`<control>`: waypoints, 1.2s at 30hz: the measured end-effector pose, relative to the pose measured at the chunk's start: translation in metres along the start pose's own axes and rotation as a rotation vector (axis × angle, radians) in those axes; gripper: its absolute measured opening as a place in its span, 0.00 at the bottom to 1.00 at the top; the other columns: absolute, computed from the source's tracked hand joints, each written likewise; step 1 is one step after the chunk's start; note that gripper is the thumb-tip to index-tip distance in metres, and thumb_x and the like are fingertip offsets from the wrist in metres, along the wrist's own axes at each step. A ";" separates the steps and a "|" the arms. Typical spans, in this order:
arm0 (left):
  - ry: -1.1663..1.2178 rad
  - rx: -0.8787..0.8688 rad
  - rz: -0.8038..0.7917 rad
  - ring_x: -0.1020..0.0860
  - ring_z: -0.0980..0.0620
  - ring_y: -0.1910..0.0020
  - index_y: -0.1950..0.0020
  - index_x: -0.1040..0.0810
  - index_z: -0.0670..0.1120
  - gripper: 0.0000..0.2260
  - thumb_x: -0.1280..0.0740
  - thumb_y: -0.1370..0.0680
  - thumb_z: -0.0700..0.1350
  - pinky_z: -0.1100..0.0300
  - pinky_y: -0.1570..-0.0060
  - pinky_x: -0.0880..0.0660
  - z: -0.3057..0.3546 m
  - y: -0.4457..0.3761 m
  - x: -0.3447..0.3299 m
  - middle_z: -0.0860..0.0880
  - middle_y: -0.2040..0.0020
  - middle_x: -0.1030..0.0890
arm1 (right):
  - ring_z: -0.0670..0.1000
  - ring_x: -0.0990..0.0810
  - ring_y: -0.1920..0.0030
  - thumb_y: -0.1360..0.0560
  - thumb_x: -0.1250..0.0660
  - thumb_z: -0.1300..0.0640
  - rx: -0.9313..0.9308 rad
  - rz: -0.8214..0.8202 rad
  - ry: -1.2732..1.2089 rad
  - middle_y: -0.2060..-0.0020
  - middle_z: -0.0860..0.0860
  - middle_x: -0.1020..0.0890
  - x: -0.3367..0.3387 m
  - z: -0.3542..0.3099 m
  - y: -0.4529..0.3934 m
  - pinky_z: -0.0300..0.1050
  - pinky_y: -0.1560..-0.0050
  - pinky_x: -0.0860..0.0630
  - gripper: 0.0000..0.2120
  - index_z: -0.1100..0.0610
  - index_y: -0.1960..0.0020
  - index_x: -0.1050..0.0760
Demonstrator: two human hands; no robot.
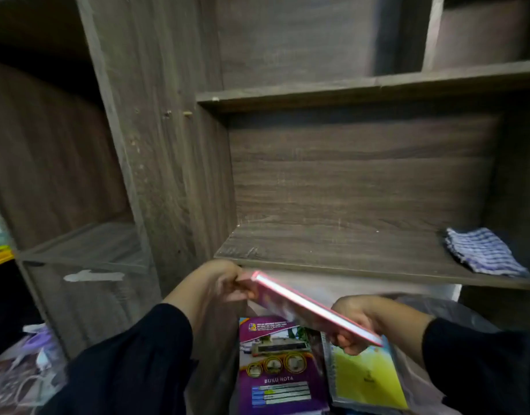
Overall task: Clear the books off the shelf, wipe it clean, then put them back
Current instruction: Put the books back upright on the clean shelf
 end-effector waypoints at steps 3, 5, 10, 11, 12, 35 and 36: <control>-0.080 -0.044 -0.019 0.23 0.59 0.82 0.63 0.25 0.39 0.14 0.43 0.20 0.37 0.71 0.81 0.28 0.020 0.025 0.012 0.48 0.79 0.22 | 0.45 0.23 0.78 0.18 0.48 0.58 0.033 -0.069 -0.016 0.77 0.50 0.21 -0.002 -0.001 0.028 0.40 0.68 0.25 0.15 0.59 0.60 0.29; -0.008 -0.143 -0.021 0.24 0.58 0.83 0.63 0.26 0.38 0.14 0.45 0.20 0.36 0.70 0.83 0.29 0.037 0.050 0.017 0.48 0.80 0.22 | 0.44 0.23 0.79 0.19 0.48 0.57 0.100 -0.075 -0.010 0.78 0.49 0.22 0.001 -0.009 0.053 0.35 0.72 0.24 0.16 0.59 0.61 0.27; 0.169 -0.361 0.018 0.23 0.54 0.83 0.62 0.26 0.36 0.13 0.45 0.21 0.32 0.64 0.83 0.26 0.078 0.083 0.035 0.46 0.80 0.22 | 0.47 0.22 0.81 0.21 0.45 0.52 0.308 -0.064 -0.273 0.80 0.50 0.21 0.021 -0.038 0.076 0.37 0.78 0.25 0.20 0.58 0.66 0.24; 0.204 -0.395 0.052 0.22 0.53 0.82 0.59 0.25 0.36 0.10 0.43 0.21 0.32 0.63 0.83 0.25 0.086 0.085 0.040 0.46 0.79 0.21 | 0.47 0.20 0.78 0.21 0.44 0.50 0.366 -0.046 -0.355 0.77 0.51 0.19 0.029 -0.046 0.076 0.40 0.72 0.23 0.19 0.58 0.63 0.23; 0.224 -0.420 0.092 0.22 0.52 0.81 0.55 0.25 0.36 0.07 0.42 0.22 0.32 0.61 0.82 0.24 0.091 0.085 0.045 0.45 0.78 0.20 | 0.48 0.19 0.75 0.22 0.44 0.49 0.419 -0.013 -0.445 0.74 0.51 0.18 0.039 -0.053 0.074 0.42 0.66 0.23 0.18 0.57 0.61 0.22; -0.194 -0.670 0.988 0.22 0.33 0.48 0.43 0.38 0.41 0.08 0.41 0.20 0.40 0.44 0.52 0.25 0.120 -0.040 0.066 0.35 0.44 0.21 | 0.60 0.17 0.57 0.34 0.35 0.64 0.498 0.760 -0.093 0.64 0.57 0.16 0.110 -0.081 -0.037 0.54 0.52 0.19 0.08 0.56 0.71 0.23; -0.197 -0.662 0.997 0.22 0.32 0.48 0.43 0.38 0.41 0.08 0.42 0.20 0.40 0.44 0.53 0.25 0.119 -0.043 0.067 0.35 0.45 0.21 | 0.59 0.17 0.58 0.36 0.35 0.64 0.491 0.744 -0.080 0.66 0.56 0.16 0.110 -0.081 -0.038 0.54 0.53 0.20 0.07 0.56 0.71 0.23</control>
Point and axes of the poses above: each hand's wrist, its own y-axis away from the middle knuckle, its own x-axis out of the back of the hand, z = x × y, the point moved 6 cm from there along -y, towards the middle knuckle
